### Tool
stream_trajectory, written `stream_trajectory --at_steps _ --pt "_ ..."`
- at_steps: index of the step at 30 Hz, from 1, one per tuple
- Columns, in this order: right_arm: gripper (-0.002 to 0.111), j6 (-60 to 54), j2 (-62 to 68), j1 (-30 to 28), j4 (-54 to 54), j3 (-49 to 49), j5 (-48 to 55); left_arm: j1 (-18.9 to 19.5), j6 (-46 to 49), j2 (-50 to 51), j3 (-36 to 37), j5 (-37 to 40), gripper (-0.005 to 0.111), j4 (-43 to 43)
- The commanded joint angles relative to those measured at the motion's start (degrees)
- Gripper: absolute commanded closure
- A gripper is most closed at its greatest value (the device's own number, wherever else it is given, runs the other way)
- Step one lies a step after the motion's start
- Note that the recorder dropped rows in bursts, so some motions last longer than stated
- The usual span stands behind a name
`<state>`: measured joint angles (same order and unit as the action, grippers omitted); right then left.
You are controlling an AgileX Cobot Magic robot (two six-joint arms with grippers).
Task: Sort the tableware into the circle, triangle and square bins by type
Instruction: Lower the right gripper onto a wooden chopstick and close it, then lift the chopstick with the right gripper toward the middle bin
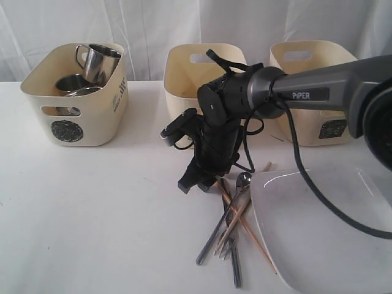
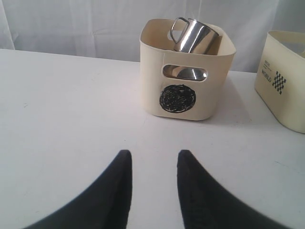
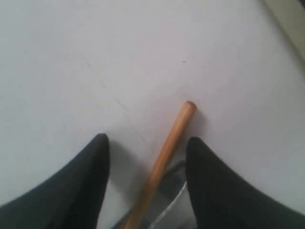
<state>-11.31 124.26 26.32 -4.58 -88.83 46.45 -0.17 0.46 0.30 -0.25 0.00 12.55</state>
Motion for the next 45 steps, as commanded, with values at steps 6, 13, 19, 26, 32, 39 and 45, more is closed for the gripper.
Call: stream_trajectory --at_steps 6,13,19,26,32,39,45 --pt "0.062 -0.6 1.4 -1.1 0.1 -0.5 1.9 0.1 -0.5 -0.3 0.2 0.0 0.069 0.3" --pt "0.089 -1.0 1.4 -1.1 2.7 -0.5 2.6 0.1 -0.5 -0.3 0.2 0.0 0.069 0.3" --pt "0.108 -2.6 1.4 -0.3 6.6 -3.1 1.7 0.1 -0.5 -0.3 0.2 0.0 0.069 0.3" --pt "0.108 -3.3 1.4 2.4 15.0 -10.2 -0.3 0.1 -0.5 -0.3 0.2 0.0 0.069 0.3" --pt "0.108 -3.9 1.0 3.9 19.5 -13.8 -2.3 0.1 -0.5 -0.3 0.2 0.0 0.069 0.3" --pt "0.108 -3.9 -0.8 3.9 19.8 -14.7 -6.8 0.1 -0.5 -0.3 0.2 0.0 0.069 0.3" --pt "0.108 -3.9 -2.1 3.9 19.8 -14.7 -8.4 0.1 -0.5 -0.3 0.2 0.0 0.069 0.3"
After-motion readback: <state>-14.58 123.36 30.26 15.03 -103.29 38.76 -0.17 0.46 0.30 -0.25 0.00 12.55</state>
